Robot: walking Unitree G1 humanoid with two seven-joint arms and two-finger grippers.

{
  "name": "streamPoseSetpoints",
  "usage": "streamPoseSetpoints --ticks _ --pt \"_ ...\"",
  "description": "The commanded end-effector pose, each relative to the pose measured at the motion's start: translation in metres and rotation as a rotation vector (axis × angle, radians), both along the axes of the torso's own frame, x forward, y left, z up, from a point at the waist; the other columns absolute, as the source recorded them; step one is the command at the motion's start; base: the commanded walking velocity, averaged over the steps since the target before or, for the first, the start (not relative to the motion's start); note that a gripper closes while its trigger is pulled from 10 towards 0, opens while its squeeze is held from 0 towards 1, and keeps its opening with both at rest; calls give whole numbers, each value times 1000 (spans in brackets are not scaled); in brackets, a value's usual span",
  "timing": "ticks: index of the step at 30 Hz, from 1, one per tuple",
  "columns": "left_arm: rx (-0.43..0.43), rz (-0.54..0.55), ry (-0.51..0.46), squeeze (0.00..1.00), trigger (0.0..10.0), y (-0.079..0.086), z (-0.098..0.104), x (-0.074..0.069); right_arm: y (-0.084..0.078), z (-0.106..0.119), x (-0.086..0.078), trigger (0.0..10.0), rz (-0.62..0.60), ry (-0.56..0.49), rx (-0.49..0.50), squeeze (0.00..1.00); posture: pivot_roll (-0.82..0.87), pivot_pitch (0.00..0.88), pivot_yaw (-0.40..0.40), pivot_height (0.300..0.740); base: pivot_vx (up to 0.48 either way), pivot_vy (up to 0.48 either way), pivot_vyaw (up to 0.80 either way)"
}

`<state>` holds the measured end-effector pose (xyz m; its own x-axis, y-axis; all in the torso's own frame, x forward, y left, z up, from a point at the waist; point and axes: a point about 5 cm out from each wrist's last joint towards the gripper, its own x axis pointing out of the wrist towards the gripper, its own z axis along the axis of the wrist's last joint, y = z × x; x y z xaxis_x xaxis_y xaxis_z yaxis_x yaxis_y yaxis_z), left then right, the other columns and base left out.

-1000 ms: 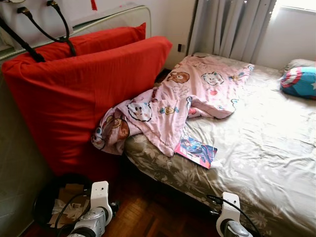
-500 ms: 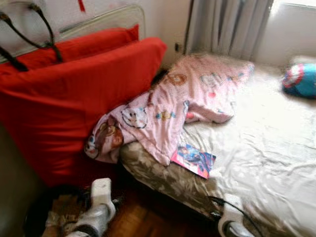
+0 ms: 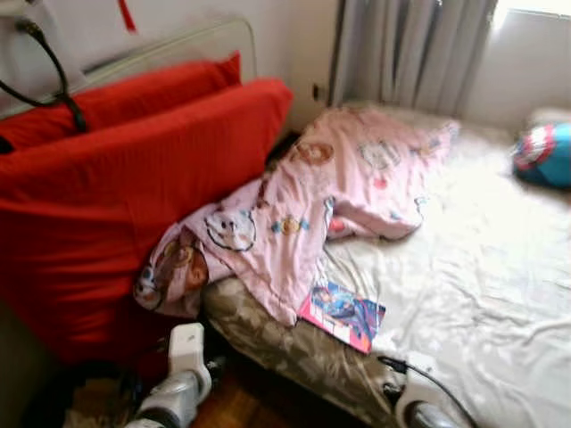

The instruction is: Clean up the room

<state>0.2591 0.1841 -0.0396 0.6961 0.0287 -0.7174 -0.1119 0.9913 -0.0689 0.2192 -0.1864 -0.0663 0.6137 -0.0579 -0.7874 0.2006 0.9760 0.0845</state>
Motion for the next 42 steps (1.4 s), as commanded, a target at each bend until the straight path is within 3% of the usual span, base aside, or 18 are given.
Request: streamPoseSetpoints --ticks 1,10,16,20,25,30,31,32,35,38,42 --pt "24 21 8 0 10000 12 0 -2 12 1 4 10000 37 -8 15 0 -10 0 -29 740 322 0 0" --pt "15 -7 -60 0 10000 10 4 2 15 7 11 10000 166 -97 15 0 -19 0 -33 740 72 0 0" --pt "-8 -14 -95 0 10000 8 5 2 12 7 9 10000 51 -141 46 0 -31 0 -27 740 0 0 0" --pt "7 -20 -81 0 10000 7 2 -1 9 6 6 10000 54 -137 13 0 -31 0 -28 740 0 0 0" --pt "-18 21 -147 0 10000 7 5 0 8 10 8 10000 0 -226 29 0 -42 0 -26 740 0 0 0" --pt "-47 83 -256 0 10000 10 9 0 7 15 8 10000 -20 -322 36 0 -55 0 -24 740 0 0 0" --pt "-29 61 -362 0 10000 15 25 14 7 15 7 10000 -27 -337 42 0 -60 0 -23 740 0 0 0" --pt "-29 61 -362 0 10000 15 25 14 7 15 7 10000 -27 -337 42 0 -60 0 -23 740 0 0 0" --pt "0 26 -537 0 10000 23 55 35 8 13 4 10000 -7 -347 37 0 -71 0 -18 740 0 0 0" --pt "33 22 -608 0 10000 23 60 32 8 11 -2 10000 12 -342 25 0 -74 0 -18 740 0 0 0" --pt "51 -10 -631 0 10000 20 54 22 8 7 -10 10000 18 -333 21 0 -71 0 -20 740 0 0 0"
